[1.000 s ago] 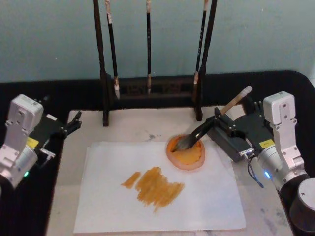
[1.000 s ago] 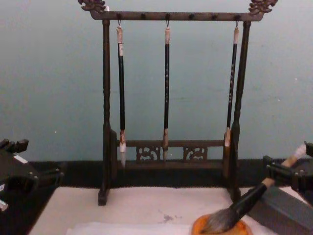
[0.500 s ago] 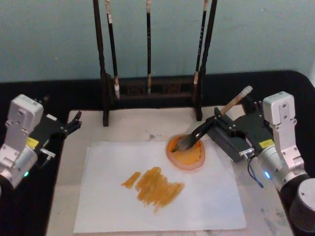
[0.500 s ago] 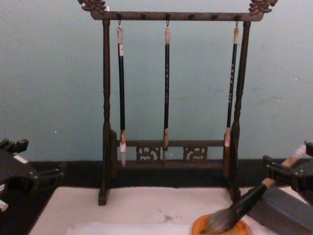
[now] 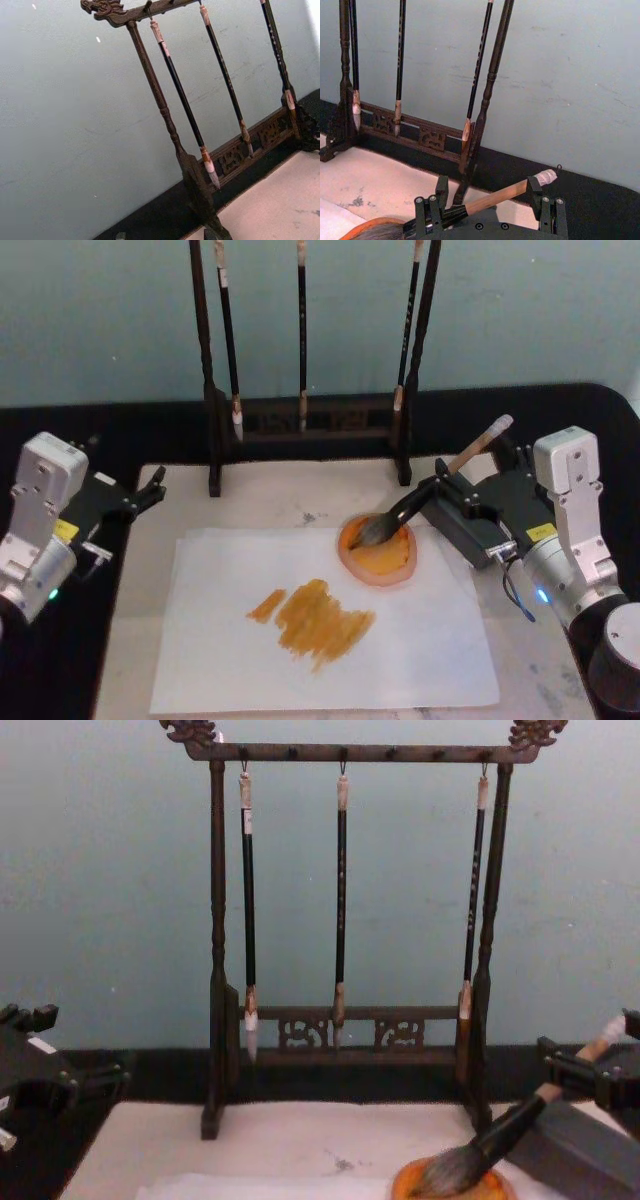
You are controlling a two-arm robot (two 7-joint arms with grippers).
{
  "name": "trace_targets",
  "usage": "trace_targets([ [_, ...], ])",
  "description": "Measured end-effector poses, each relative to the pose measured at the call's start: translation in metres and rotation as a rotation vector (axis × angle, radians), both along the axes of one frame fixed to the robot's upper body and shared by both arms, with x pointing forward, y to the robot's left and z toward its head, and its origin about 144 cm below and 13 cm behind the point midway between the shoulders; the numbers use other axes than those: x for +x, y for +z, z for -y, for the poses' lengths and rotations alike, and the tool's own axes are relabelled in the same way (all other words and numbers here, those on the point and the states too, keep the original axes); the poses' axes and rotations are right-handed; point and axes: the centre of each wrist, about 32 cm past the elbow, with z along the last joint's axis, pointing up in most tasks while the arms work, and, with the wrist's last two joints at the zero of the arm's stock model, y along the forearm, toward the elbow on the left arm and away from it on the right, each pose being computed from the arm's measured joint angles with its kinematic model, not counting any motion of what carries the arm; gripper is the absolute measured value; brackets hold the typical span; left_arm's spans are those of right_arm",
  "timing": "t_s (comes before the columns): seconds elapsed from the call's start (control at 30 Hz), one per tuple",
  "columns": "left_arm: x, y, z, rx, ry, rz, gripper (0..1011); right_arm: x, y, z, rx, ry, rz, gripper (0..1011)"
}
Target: Pick up the brush from the inkstone, write on the paper, then place the brush back to its original position.
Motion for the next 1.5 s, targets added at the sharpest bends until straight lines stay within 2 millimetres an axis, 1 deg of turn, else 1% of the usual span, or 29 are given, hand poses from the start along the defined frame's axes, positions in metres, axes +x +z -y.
trace_targets([
  [1.5,0.0000,0.0000,0.0000,0.000,0.000,0.000,1010,0.0000,0.0000,0.0000,0.000,0.000,0.000,1000],
])
